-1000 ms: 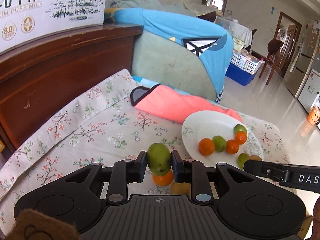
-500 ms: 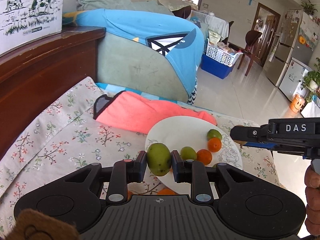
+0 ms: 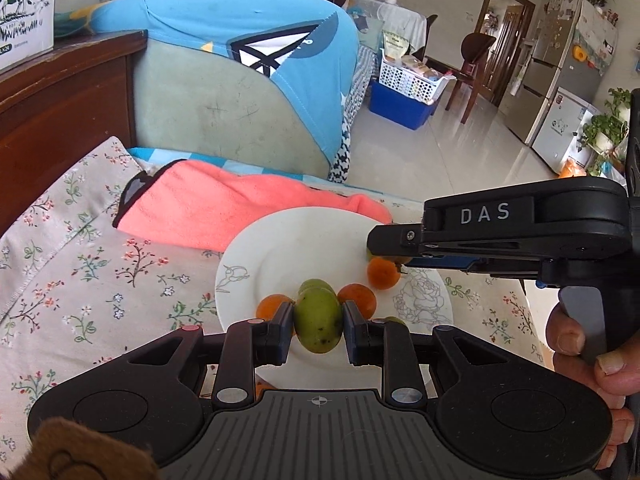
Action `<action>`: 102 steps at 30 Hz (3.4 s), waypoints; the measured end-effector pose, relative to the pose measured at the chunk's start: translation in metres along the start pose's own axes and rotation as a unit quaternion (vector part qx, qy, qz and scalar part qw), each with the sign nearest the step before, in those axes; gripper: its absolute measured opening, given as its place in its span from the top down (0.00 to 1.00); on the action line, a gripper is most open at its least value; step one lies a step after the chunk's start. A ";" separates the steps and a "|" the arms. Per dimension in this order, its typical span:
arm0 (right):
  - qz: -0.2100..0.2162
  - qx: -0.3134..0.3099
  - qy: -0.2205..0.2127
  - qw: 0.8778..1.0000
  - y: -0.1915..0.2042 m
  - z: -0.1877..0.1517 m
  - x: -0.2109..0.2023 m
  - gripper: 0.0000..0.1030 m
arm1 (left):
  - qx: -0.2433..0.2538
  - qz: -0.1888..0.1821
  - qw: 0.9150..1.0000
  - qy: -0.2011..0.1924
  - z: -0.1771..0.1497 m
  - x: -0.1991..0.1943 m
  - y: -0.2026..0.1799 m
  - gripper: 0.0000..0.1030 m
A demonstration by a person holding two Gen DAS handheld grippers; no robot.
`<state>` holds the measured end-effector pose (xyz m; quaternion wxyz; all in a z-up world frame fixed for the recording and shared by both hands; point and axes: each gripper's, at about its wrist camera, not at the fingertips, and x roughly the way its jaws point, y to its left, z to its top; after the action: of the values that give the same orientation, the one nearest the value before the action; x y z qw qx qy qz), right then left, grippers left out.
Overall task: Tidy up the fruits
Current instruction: 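Carry the green plum and kiwi onto the plate and open both tools, then withdraw both open tools from the plate back to the fruit pile, then close the left tool on a tangerine while the right tool reaches the small red plum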
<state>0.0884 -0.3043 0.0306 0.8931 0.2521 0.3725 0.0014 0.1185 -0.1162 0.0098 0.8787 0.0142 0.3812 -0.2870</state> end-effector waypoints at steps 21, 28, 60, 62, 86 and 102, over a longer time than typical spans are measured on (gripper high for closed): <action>0.018 0.022 -0.003 1.000 -0.002 0.005 0.003 0.56 | -0.033 0.020 0.999 -0.027 0.011 -0.025 0.013 0.29; 0.003 0.007 -0.015 1.000 0.004 0.000 -0.009 0.40 | -0.075 0.049 0.996 -0.011 0.012 -0.032 0.035 0.08; 0.032 -0.157 0.061 0.985 0.059 -0.104 -0.026 0.33 | -0.097 0.128 0.986 0.037 -0.013 -0.051 0.087 0.08; 0.035 -0.160 0.072 0.984 0.062 -0.115 -0.025 0.33 | -0.097 0.129 0.986 0.045 -0.014 -0.046 0.087 0.08; 0.015 -0.230 0.072 0.970 0.090 -0.154 -0.008 0.58 | -0.115 0.136 0.979 0.103 -0.020 -0.008 0.087 0.08; 0.013 -0.235 0.071 0.969 0.090 -0.154 -0.007 0.70 | -0.087 0.163 0.979 0.085 -0.030 -0.003 0.079 0.31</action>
<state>-0.0025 -0.1578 -0.0155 0.8986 0.0389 0.4208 0.1181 0.1377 -0.0420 -0.0250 0.8760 0.0241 0.4704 -0.1033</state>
